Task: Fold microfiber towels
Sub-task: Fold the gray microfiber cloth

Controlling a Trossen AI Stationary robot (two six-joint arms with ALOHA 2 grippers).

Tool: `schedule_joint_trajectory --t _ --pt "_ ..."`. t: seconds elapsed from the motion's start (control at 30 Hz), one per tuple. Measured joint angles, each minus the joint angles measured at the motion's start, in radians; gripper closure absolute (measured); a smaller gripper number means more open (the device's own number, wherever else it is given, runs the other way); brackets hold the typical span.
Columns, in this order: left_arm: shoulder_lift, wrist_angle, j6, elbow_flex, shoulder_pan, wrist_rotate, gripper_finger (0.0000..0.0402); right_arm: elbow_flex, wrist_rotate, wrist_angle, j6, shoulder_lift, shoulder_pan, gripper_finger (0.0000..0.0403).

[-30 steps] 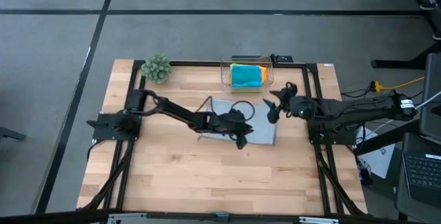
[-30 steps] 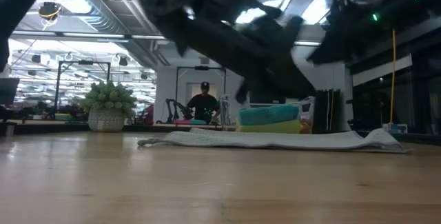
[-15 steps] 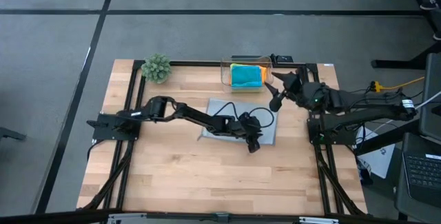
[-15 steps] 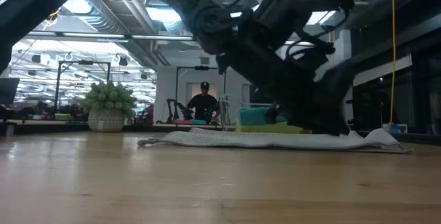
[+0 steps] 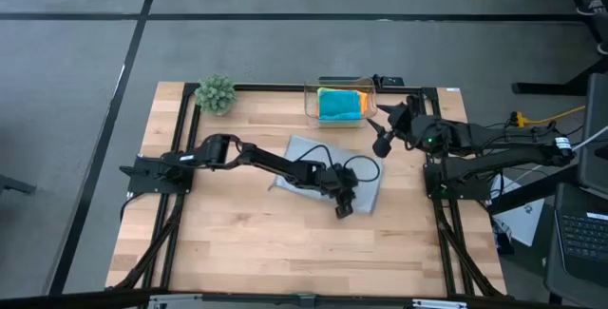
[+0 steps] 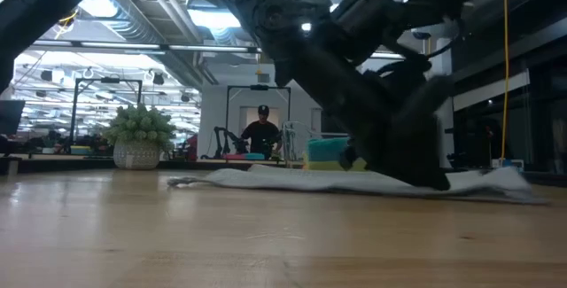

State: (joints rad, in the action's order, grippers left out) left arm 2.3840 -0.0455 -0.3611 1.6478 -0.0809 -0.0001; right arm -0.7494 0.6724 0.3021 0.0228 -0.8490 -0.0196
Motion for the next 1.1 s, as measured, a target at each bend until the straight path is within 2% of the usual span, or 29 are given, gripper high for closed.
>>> schedule_joint_trajectory --t 0.2,0.37,0.5,0.6,0.67,0.77,0.87,0.97,1.1 --pt "-0.01 -0.118 -0.015 0.001 -0.028 0.231 0.0357 0.0 -0.001 0.055 0.028 0.0 0.0 0.017" --pt "-0.015 -0.257 -0.123 0.002 -0.05 0.451 0.0358 0.0 -0.002 0.128 0.085 0.0 0.0 0.017" --pt "-0.041 -0.377 -0.184 0.0 -0.069 0.496 0.0363 0.0 -0.003 0.211 0.149 0.0 0.0 0.017" --pt "-0.087 -0.476 -0.182 -0.005 -0.081 0.464 0.0378 0.0 -0.003 0.258 0.183 -0.001 0.0 0.017" --pt "-0.129 -0.582 -0.179 -0.011 -0.088 0.396 0.039 0.0 -0.004 0.274 0.202 -0.001 0.001 0.017" --pt "-0.203 -0.773 -0.154 -0.017 -0.1 0.235 0.0399 0.0 -0.011 0.297 0.212 -0.002 0.001 0.017" --pt "-0.276 -0.879 -0.156 -0.015 -0.122 0.069 0.0393 0.0 -0.012 0.311 0.211 -0.002 0.003 0.017" --pt "-0.322 -0.904 -0.179 -0.013 -0.157 -0.017 0.0386 0.0 -0.019 0.311 0.208 -0.002 0.003 0.017" --pt "-0.334 -0.886 -0.222 -0.013 -0.196 -0.027 0.0376 0.0 -0.078 0.315 0.203 -0.002 0.003 0.017"
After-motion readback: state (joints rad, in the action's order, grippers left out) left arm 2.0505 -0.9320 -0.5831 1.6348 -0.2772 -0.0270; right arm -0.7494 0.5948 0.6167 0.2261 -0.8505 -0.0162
